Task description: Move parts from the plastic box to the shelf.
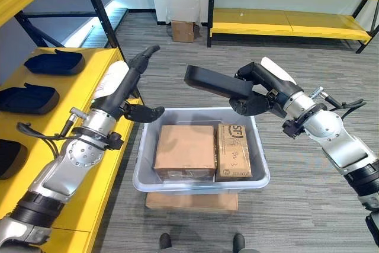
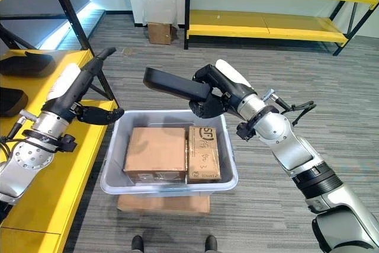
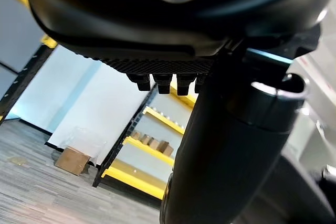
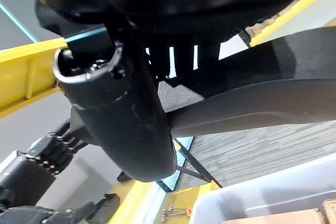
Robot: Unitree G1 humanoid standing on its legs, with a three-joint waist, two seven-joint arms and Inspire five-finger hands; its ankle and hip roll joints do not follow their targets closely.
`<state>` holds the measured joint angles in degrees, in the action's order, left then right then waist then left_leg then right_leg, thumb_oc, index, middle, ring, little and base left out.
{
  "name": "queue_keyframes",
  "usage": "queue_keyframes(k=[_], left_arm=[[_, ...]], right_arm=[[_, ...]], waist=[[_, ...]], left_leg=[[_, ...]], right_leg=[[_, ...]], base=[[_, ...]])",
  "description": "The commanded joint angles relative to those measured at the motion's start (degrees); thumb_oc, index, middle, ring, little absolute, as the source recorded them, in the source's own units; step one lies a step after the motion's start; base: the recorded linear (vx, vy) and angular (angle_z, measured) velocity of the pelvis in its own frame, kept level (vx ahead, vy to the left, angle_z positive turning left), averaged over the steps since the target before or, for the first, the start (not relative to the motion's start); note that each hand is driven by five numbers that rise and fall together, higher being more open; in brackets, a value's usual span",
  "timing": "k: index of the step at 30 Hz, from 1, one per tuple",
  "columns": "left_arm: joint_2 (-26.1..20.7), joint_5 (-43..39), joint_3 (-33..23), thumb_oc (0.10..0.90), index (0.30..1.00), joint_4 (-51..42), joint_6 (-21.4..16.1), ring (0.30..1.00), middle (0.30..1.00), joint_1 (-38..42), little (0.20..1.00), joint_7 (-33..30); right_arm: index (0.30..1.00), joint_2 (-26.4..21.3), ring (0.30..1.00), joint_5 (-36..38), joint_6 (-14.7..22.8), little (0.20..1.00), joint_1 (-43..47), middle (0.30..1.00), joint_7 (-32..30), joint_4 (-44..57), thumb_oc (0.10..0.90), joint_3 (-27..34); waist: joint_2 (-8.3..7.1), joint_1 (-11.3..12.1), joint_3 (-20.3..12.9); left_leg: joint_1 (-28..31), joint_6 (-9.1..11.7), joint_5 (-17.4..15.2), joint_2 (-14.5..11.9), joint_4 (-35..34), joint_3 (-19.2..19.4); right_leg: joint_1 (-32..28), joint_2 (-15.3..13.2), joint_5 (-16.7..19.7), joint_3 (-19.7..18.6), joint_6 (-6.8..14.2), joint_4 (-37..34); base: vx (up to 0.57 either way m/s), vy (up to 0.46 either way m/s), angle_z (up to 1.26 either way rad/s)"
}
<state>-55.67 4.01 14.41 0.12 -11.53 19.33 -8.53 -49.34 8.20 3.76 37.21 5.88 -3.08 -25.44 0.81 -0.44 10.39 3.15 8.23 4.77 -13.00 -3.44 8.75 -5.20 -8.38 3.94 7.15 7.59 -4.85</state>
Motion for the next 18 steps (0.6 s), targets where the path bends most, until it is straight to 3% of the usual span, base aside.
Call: queue_keyframes(k=[1,18], left_arm=[[-4.3,1.9,1.5,0.9,1.0,3.3,-4.2,1.0,1.0,5.9,1.0,-2.4],[2.3,1.7,1.5,0.9,1.0,8.4,-3.1,1.0,1.0,5.5,1.0,-2.7]], right_arm=[[0.3,0.5,0.3,3.8,6.9,0.3,9.2,0.3,-3.1,-1.1,0.4,-2.2],[0.3,2.8,0.3,5.1,6.7,0.3,8.8,0.3,-2.3,0.0,0.4,-1.6]], waist=[[-1.89,-0.9,-11.4],[-2.49,-1.8,-11.3]], left_leg=[[-4.0,2.2,4.3,-4.9,-1.6,-1.7],[-3.2,2.2,3.9,-5.3,-1.6,-0.5]], right_leg=[[-2.6,-2.5,-6.7,1.2,2.8,1.7],[-2.3,-2.4,-6.6,-0.1,2.7,1.4]], base=[[0.0,0.0,0.0],[0.0,0.001,-0.01]])
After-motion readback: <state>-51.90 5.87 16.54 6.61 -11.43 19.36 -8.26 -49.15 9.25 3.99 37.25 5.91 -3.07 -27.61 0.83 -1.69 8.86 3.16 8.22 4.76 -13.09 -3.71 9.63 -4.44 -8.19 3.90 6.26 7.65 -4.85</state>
